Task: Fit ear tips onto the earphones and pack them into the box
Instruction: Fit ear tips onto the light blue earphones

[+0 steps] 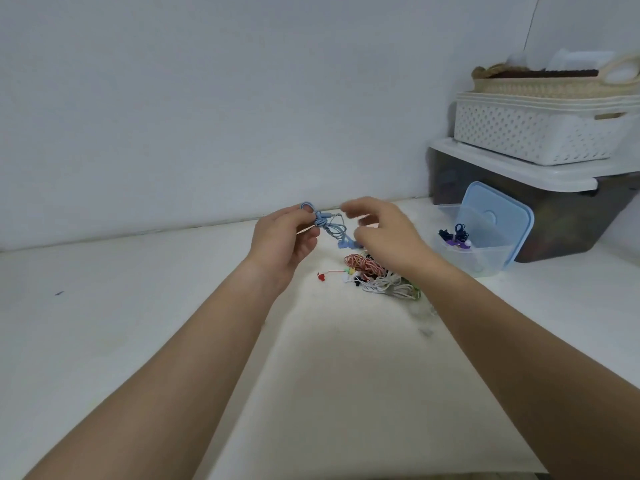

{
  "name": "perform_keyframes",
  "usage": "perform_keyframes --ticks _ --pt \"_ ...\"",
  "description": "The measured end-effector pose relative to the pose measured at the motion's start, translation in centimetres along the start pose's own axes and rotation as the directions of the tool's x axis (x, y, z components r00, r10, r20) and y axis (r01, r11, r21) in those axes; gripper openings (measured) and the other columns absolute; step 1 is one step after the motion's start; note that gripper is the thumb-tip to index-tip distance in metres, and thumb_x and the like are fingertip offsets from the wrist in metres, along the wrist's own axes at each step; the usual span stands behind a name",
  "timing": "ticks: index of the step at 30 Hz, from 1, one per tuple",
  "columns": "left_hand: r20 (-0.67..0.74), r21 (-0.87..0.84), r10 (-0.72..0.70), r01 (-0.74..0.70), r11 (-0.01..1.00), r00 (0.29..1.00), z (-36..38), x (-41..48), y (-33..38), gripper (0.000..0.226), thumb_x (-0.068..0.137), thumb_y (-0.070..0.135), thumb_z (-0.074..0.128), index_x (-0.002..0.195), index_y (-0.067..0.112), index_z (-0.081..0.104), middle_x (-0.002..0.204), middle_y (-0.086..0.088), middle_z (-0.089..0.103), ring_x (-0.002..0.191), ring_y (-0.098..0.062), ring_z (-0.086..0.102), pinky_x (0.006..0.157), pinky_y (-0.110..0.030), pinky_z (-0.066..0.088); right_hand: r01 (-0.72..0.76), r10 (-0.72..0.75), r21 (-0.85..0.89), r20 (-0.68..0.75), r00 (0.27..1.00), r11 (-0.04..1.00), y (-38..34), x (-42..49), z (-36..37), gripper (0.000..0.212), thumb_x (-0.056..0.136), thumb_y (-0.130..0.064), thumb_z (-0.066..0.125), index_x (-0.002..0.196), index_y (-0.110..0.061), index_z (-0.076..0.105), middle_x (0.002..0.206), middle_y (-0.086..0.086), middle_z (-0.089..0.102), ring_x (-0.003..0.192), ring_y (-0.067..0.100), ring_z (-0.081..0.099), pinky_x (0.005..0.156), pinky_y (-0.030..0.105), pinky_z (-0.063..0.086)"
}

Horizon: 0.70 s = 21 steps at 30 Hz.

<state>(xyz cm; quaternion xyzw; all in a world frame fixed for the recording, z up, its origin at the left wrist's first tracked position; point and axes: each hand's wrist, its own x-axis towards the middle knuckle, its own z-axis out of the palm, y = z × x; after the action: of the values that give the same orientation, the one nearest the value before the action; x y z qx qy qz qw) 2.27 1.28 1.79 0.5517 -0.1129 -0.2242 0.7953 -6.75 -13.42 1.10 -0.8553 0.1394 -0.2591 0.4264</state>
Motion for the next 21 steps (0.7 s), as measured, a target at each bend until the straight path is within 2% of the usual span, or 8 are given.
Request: perform_keyframes --ticks 2,5,7,11,14,16,19,21 --pt "0.034 -0.035 -0.024 0.026 0.999 0.999 -0.6 -0.6 0.2 0.008 0.092 0.007 0.063 0.093 0.009 0.071 0.082 -0.003 0.072 0.061 -0.011 0.064 0.064 -0.02 0.054 -0.158 0.078 0.305 0.261 0.962 0.939 -1.0 -0.3 0.8 0.048 0.076 -0.008 0.054 0.117 -0.03 0.066 0.121 -0.005 0.066 0.101 0.016 0.07 0.087 0.038 0.058" --pt "0.025 -0.02 -0.024 0.024 1.0 0.999 -1.7 -1.2 0.2 0.009 0.093 0.007 0.064 0.097 0.008 0.071 0.086 -0.004 0.073 0.064 -0.012 0.066 0.067 -0.021 0.055 -0.275 0.099 0.356 0.442 0.892 0.893 -1.5 -0.7 1.2 0.031 0.091 -0.002 0.057 0.115 -0.018 0.066 0.11 0.007 0.074 0.099 0.023 0.074 0.076 0.033 0.06" --pt "-0.017 0.01 -0.01 0.011 1.0 1.0 -2.7 -1.4 0.1 0.008 0.092 0.005 0.064 0.095 0.006 0.071 0.085 -0.005 0.072 0.066 -0.014 0.064 0.064 -0.02 0.056 -0.278 0.125 0.313 0.433 0.893 0.908 -1.2 -0.9 1.5 0.023 0.092 -0.002 0.06 0.111 -0.012 0.065 0.096 0.008 0.077 0.088 0.021 0.074 0.067 0.026 0.056" --pt "-0.057 0.025 -0.027 0.028 0.999 0.998 -4.3 -2.1 -0.5 0.007 0.092 -0.001 0.062 0.095 0.001 0.068 0.081 -0.008 0.07 0.067 -0.015 0.064 0.066 -0.02 0.059 -0.406 0.246 0.287 0.463 0.851 0.867 -0.4 -1.2 1.7 0.012 0.092 -0.006 0.062 0.098 -0.014 0.069 0.08 0.001 0.073 0.08 0.019 0.07 0.07 0.031 0.056" --pt "-0.068 0.083 -0.054 0.059 0.995 0.996 -4.9 -2.7 -1.3 0.014 0.093 -0.002 0.061 0.105 0.003 0.062 0.087 -0.013 0.069 0.065 -0.018 0.063 0.067 -0.023 0.06 -0.494 0.293 0.35 0.492 0.82 0.796 0.0 -1.9 1.7 0.01 0.094 -0.004 0.062 0.098 -0.01 0.069 0.075 0.004 0.068 0.071 0.021 0.07 0.067 0.032 0.058" --pt "-0.074 0.222 -0.052 0.067 0.973 0.996 -5.2 -3.0 -1.9 0.021 0.092 0.0 0.061 0.112 0.007 0.061 0.091 -0.013 0.068 0.064 -0.019 0.062 0.064 -0.024 0.059 -0.475 0.308 0.365 0.43 0.849 0.801 0.3 -2.1 1.6 0.008 0.092 -0.005 0.066 0.098 -0.009 0.071 0.077 0.005 0.068 0.066 0.017 0.067 0.063 0.029 0.057" --pt "-0.007 0.569 0.057 -0.043 0.821 0.998 -5.3 -3.2 -2.8 0.019 0.089 0.005 0.063 0.104 0.015 0.068 0.085 -0.004 0.066 0.064 -0.015 0.06 0.06 -0.023 0.049 -0.406 0.319 0.361 0.278 0.906 0.84 0.7 -2.0 1.5 0.008 0.085 -0.009 0.076 0.092 -0.009 0.074 0.078 0.007 0.071 0.063 0.015 0.063 0.059 0.026 0.055" --pt "0.072 0.707 0.142 -0.151 0.691 0.987 -4.9 -3.4 -3.3 0.015 0.086 0.008 0.067 0.094 0.02 0.07 0.073 0.004 0.063 0.062 -0.01 0.057 0.058 -0.018 0.041 -0.362 0.303 0.322 0.218 0.928 0.875 0.8 -2.0 1.4 0.013 0.082 -0.012 0.08 0.093 -0.01 0.074 0.072 0.003 0.072 0.061 0.014 0.061 0.056 0.025 0.051"
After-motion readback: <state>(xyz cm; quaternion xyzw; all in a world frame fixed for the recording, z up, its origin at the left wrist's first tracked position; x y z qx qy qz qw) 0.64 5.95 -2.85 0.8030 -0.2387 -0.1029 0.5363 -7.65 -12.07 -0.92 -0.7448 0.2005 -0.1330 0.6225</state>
